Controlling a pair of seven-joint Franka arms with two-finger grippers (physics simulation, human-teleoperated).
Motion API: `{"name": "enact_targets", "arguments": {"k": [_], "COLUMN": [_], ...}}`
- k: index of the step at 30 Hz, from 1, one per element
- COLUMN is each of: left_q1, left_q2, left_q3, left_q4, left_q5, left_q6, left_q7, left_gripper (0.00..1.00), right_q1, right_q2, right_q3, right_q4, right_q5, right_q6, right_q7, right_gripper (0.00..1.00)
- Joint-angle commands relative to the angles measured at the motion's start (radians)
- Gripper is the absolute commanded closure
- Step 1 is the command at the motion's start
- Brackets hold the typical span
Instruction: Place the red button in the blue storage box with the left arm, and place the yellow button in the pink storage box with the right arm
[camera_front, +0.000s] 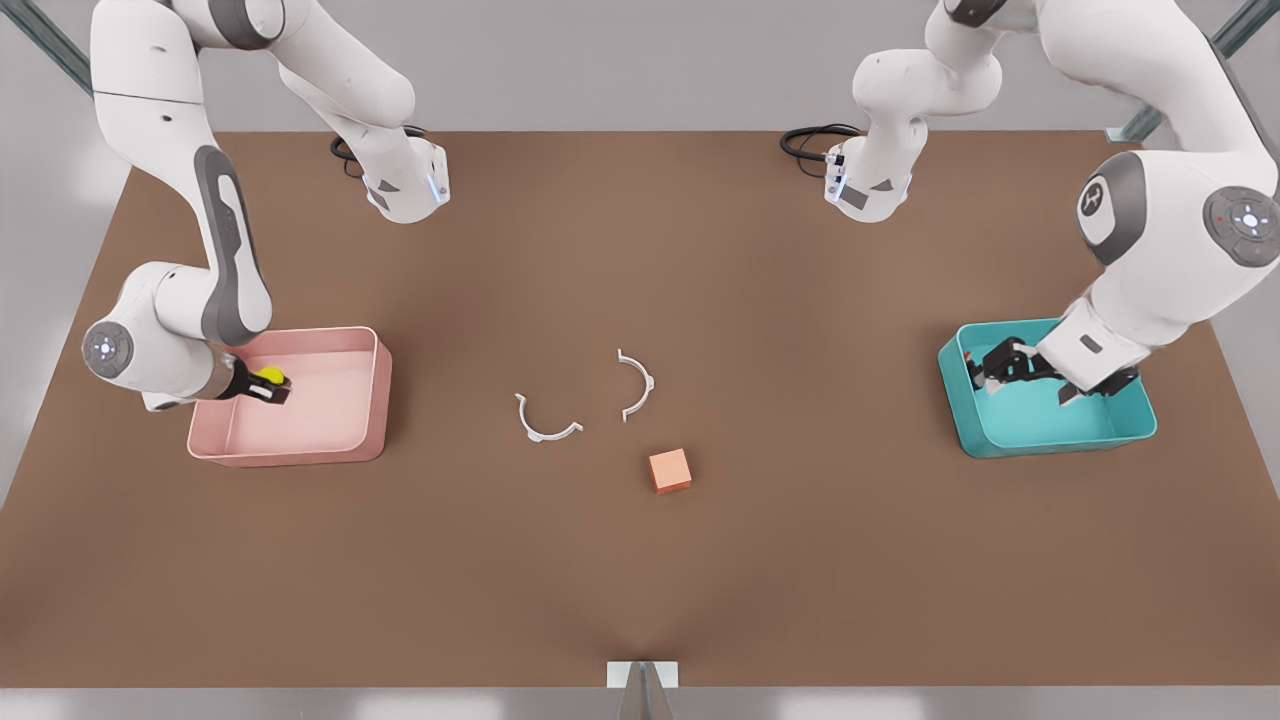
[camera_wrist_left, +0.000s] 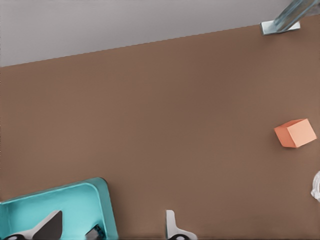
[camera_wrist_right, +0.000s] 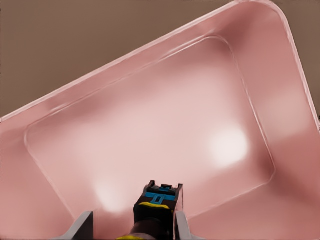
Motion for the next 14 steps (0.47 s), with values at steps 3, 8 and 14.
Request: {"name": "enact_targets", "arguments": {"k": [3, 8, 14], "left_q1": [0.019, 0.015, 0.009], "left_q2": [0.0, 0.003, 0.003], "left_q3": [-0.015, -0.015, -0.017], "left_q4": [0.02, 0.02, 0.02], "left_q5": [0.027, 0.027, 0.025], "left_q6": [-0.103, -0.103, -0.103], "left_q7": [-0.048, -0.051, -0.057], "left_gripper": [0.0, 0.0, 0.0], "right_q1": [0.008, 0.236, 0.433], "right_q2": [-0.005, -0.123, -0.174], "right_q3": [0.04, -0.072, -0.246], "right_q4": [0.169, 0.424, 0.427], "right_q5": [0.003, 0.023, 0.118], "right_q6": [-0.225, -0.476, -0.515], "right_q7": [-0.348, -0.278, -0.147], "right_gripper": [0.0, 0.0, 0.0]}}
